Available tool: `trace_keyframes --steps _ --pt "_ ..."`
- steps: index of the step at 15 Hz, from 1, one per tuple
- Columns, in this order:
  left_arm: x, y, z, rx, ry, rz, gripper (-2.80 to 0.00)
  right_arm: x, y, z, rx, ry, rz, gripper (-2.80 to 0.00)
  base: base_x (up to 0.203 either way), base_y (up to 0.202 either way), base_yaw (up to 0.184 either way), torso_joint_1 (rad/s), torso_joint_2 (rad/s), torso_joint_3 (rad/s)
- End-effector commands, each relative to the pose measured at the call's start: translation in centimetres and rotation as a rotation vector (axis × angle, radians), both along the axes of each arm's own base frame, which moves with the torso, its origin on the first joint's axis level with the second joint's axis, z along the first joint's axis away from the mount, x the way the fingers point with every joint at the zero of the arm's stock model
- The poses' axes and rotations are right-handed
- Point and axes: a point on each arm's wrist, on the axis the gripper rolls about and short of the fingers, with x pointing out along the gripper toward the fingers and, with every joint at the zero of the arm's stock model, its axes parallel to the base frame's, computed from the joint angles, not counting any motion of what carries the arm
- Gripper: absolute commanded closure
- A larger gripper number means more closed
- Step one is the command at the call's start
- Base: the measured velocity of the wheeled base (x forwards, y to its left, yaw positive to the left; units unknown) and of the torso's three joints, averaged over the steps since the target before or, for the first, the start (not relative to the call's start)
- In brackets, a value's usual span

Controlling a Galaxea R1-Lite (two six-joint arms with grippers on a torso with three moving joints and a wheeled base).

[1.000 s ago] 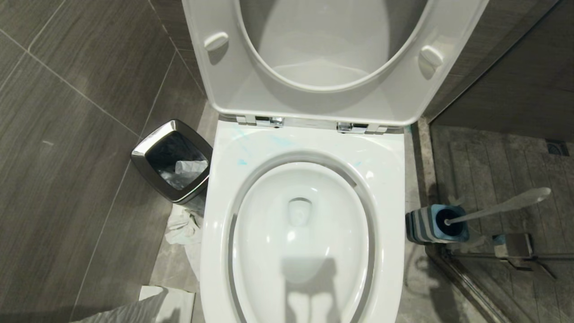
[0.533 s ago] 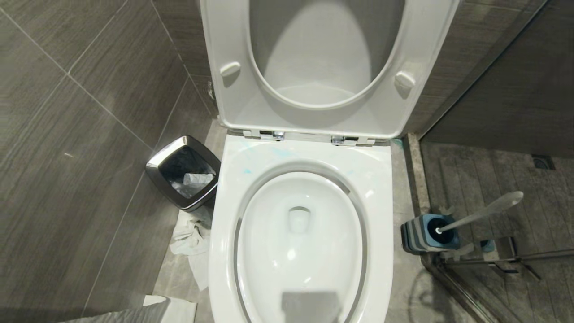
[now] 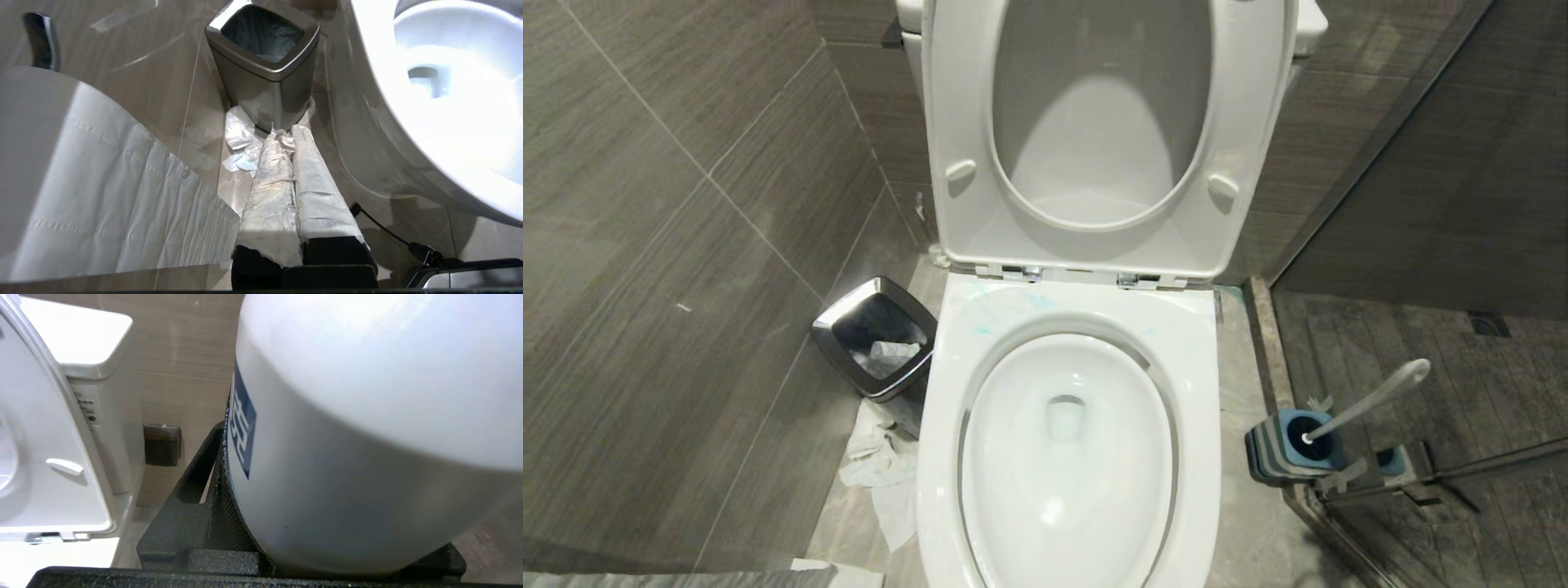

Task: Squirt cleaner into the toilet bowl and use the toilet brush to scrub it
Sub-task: Pour in the cleaning agent

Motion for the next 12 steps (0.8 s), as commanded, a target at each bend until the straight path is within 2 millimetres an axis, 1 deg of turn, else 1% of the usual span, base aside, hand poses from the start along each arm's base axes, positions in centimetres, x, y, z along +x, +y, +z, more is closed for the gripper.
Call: trace_keyframes --steps 1,5,7,9,12 --pt "0.1 0.0 -0.2 0.000 0.006 -0.001 0.00 0.0 0.0 -0.2 0.006 0.002 0.002 0.00 0.000 0.000 0.000 0.007 0.00 0.207" --pt "0.1 0.0 -0.2 0.005 0.006 -0.001 0.00 -0.4 0.0 -0.7 0.018 0.045 0.015 0.00 0.000 0.000 0.000 -0.002 0.00 0.202" --pt "0.1 0.0 -0.1 0.003 0.005 -0.001 0.00 -0.2 0.0 -1.1 0.046 0.091 0.029 0.00 0.000 0.000 0.000 -0.003 0.00 0.147" --pt "0.1 0.0 -0.2 0.000 0.006 -0.001 0.00 0.6 0.1 -1.7 0.048 0.146 0.031 0.00 0.000 0.000 0.000 -0.004 0.00 0.047" --pt "0.1 0.0 -0.2 0.000 0.008 -0.001 0.00 2.9 0.5 -2.1 0.051 0.210 0.052 0.00 0.000 0.000 0.000 0.000 0.00 0.000"
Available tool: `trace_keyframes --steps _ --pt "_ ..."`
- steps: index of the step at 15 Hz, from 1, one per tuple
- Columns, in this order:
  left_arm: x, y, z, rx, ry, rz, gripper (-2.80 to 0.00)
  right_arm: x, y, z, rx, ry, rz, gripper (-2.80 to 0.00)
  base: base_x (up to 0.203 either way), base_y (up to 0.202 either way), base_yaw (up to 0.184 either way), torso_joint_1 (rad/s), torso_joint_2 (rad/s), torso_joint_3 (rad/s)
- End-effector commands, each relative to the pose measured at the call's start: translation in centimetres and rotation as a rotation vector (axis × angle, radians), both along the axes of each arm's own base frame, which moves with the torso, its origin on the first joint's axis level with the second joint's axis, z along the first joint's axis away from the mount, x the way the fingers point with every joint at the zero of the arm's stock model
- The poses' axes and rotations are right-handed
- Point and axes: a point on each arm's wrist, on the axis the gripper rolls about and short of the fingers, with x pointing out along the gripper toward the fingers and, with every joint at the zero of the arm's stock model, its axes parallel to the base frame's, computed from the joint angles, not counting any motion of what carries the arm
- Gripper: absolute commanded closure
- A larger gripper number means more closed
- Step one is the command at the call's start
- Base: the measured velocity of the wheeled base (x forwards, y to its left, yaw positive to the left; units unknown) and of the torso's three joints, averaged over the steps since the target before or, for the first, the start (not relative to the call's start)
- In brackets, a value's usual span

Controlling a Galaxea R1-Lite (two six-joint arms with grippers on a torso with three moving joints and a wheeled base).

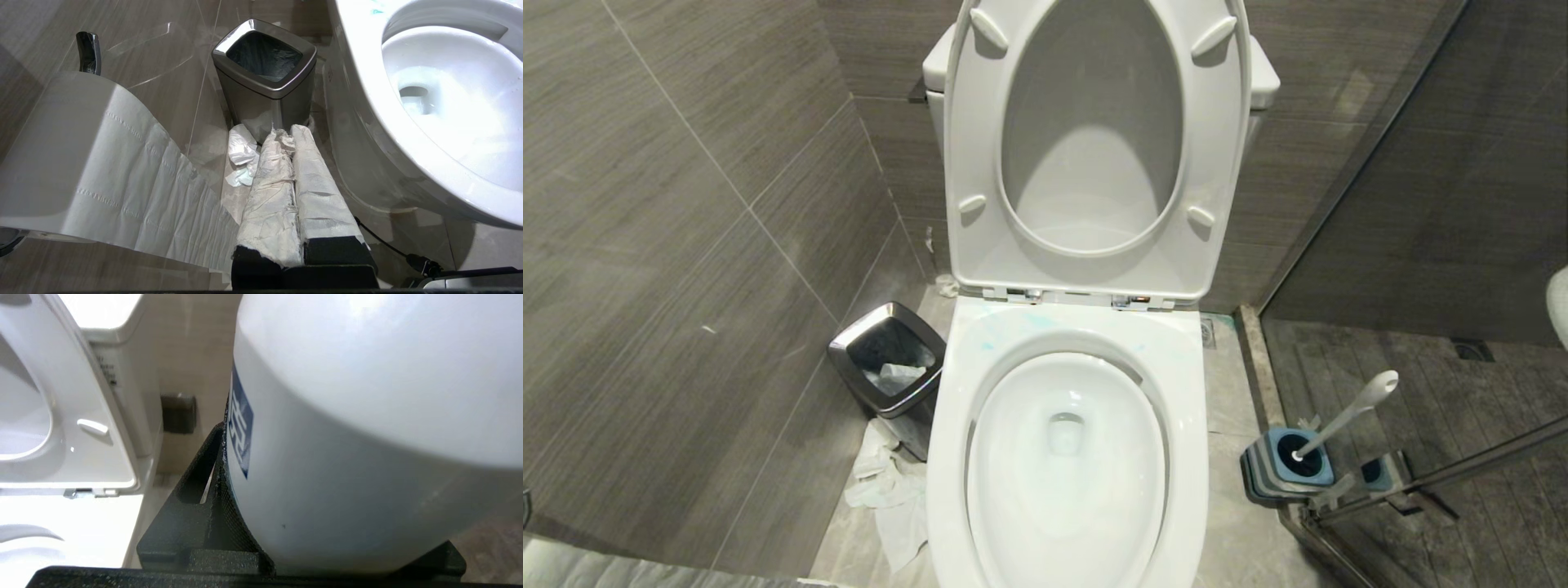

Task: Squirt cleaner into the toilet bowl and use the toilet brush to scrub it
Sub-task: Pour in the cleaning agent

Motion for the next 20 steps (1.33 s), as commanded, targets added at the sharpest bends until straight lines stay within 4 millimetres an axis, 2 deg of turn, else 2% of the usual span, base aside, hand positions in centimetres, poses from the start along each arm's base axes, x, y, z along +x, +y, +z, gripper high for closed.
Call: trace_keyframes --steps 1,4,6,10,12,14,17,20 --pt "0.1 0.0 -0.2 0.001 0.008 0.000 0.00 2.0 0.4 -0.2 -0.002 0.049 0.017 0.00 0.000 0.000 0.000 0.000 0.00 0.000" --pt "0.1 0.0 -0.2 0.000 0.008 0.000 0.00 4.3 2.4 -0.2 0.017 0.081 0.066 0.00 0.000 0.000 0.000 0.000 0.00 0.000" --pt "0.1 0.0 -0.2 0.000 0.008 0.000 0.00 6.0 4.9 -0.4 0.029 0.116 0.084 0.00 0.000 0.000 0.000 0.000 0.00 0.000" --pt "0.1 0.0 -0.2 0.000 0.008 0.000 0.00 8.7 7.3 -0.4 -0.028 0.163 0.088 0.00 0.000 0.000 0.000 0.000 0.00 0.000" --pt "0.1 0.0 -0.2 0.001 0.008 0.000 0.00 10.2 9.6 -0.2 -0.052 0.184 0.148 0.00 0.000 0.000 0.000 0.000 0.00 0.000" --pt "0.1 0.0 -0.2 0.000 0.008 0.000 0.00 11.0 12.0 -0.4 -0.120 0.219 0.210 0.00 0.000 0.000 0.000 0.000 0.00 0.000" --pt "0.1 0.0 -0.2 0.000 0.008 0.000 0.00 11.0 15.1 -0.3 -0.204 0.269 0.302 0.00 0.000 0.000 0.000 0.000 0.00 0.000" --pt "0.1 0.0 -0.2 0.001 0.008 0.000 0.00 12.1 17.9 -0.2 -0.234 0.311 0.295 0.00 0.000 0.000 0.000 0.000 0.00 0.000"
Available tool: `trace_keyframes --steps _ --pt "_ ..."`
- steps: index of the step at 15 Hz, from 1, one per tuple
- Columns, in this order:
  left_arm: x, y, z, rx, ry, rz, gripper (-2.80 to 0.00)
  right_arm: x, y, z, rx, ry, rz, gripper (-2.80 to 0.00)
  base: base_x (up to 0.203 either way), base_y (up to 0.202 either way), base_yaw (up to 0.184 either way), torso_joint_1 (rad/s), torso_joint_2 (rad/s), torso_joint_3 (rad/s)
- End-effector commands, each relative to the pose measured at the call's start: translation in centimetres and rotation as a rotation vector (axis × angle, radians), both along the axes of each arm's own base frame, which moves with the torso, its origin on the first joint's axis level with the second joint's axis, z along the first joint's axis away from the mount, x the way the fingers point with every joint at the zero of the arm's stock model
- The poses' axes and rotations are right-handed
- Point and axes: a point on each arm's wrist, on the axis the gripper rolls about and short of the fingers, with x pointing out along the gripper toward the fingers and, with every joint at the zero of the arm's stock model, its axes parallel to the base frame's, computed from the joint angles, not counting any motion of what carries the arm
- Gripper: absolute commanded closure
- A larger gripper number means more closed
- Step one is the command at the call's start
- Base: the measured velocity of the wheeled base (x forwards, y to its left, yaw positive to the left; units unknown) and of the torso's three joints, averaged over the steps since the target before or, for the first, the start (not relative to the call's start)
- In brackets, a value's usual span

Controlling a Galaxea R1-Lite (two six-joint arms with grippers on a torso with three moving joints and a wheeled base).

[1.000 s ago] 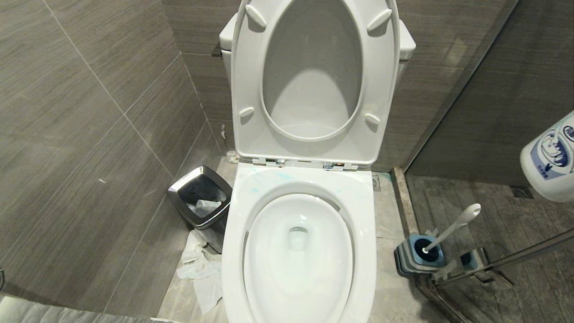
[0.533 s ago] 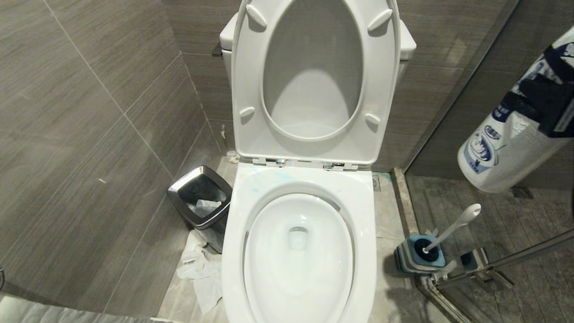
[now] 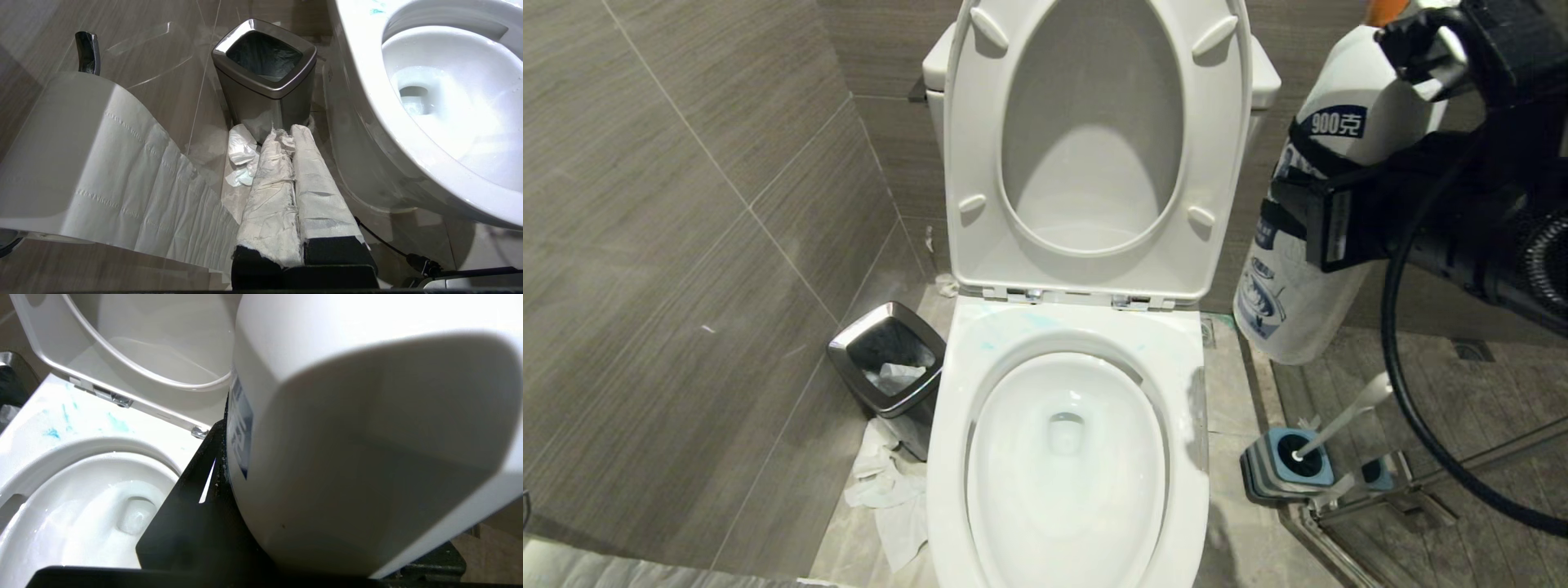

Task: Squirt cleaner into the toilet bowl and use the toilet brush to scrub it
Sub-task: Pour in the cleaning agent

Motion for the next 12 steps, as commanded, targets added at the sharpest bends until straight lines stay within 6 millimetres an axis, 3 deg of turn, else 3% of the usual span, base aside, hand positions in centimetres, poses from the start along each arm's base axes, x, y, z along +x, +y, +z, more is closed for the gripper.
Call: trace_keyframes --steps 1,9,12 --pt "0.1 0.0 -0.2 0.001 0.008 0.000 0.00 1.3 2.1 -1.1 -0.039 0.035 -0.007 0.00 0.000 0.000 0.000 0.000 0.00 0.000" --pt "0.1 0.0 -0.2 -0.001 0.008 0.000 0.00 2.7 3.5 -3.3 -0.441 0.081 -0.156 0.00 0.000 0.000 0.000 0.000 0.00 0.000" --pt "0.1 0.0 -0.2 0.001 0.008 0.000 0.00 1.9 5.5 -4.2 -0.611 0.090 -0.152 0.00 0.000 0.000 0.000 0.000 0.00 0.000"
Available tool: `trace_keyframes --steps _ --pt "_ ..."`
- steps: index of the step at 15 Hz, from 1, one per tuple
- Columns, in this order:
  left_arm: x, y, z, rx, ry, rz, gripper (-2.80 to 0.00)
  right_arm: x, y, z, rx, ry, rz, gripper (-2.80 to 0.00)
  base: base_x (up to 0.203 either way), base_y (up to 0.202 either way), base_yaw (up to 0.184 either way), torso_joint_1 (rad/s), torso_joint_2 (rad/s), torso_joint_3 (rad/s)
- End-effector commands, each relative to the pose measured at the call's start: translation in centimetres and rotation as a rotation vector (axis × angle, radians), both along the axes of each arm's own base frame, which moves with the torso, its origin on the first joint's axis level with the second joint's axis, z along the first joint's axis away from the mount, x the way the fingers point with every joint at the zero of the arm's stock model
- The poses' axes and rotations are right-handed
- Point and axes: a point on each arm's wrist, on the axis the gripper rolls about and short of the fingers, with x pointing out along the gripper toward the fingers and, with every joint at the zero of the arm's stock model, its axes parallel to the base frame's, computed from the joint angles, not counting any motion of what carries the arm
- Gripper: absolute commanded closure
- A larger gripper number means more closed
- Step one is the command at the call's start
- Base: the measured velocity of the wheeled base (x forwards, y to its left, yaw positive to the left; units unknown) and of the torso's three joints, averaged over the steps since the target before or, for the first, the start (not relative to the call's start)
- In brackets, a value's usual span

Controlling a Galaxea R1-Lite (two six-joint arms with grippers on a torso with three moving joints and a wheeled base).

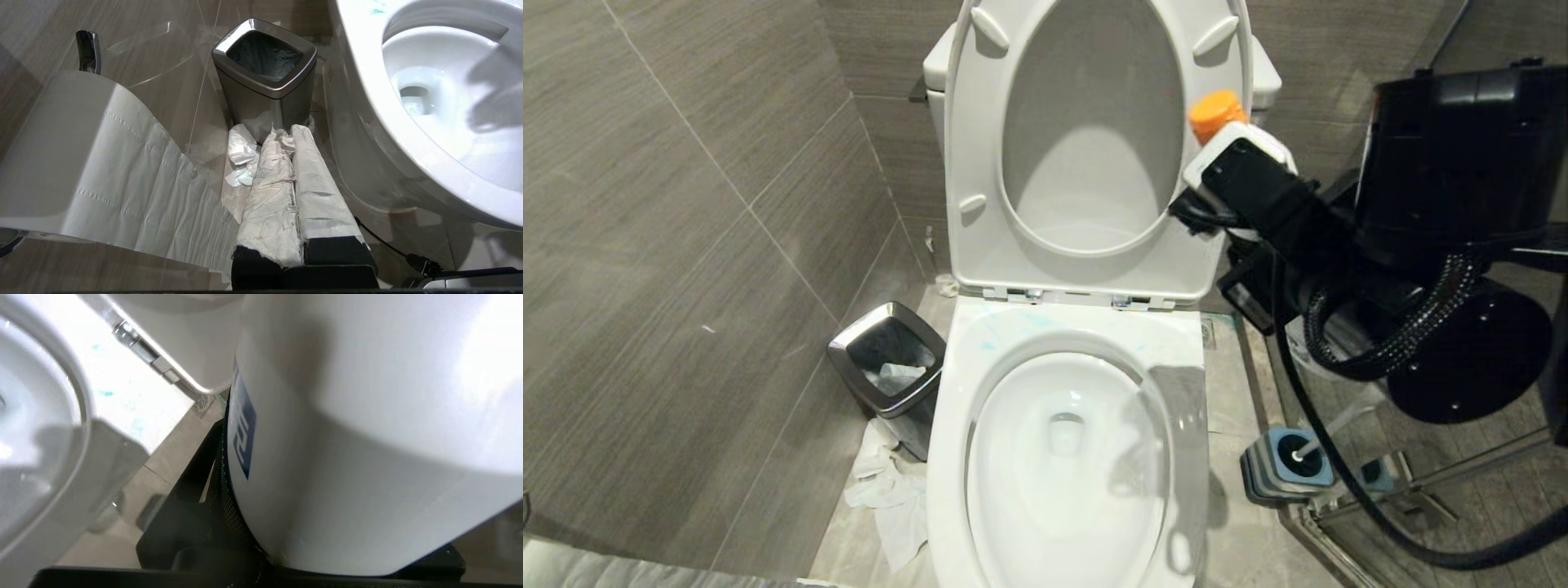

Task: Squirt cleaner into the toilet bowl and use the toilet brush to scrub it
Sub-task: Pour in the cleaning agent

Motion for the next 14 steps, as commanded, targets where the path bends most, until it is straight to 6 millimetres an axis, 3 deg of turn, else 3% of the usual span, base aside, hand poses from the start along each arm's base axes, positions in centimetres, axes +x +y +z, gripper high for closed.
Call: trace_keyframes --steps 1,8,14 --pt "0.1 0.0 -0.2 0.001 0.008 0.000 0.00 -0.2 1.6 -1.0 -0.085 0.023 0.021 0.00 0.000 0.000 0.000 0.000 0.00 0.000" --pt "0.1 0.0 -0.2 0.000 0.008 0.000 0.00 0.6 3.3 -0.9 -0.517 -0.020 0.052 0.00 0.000 0.000 0.000 0.000 0.00 0.000" --pt "0.1 0.0 -0.2 0.001 0.008 0.000 0.00 -0.5 1.9 -1.3 -0.777 -0.009 0.055 0.00 0.000 0.000 0.000 0.000 0.00 0.000"
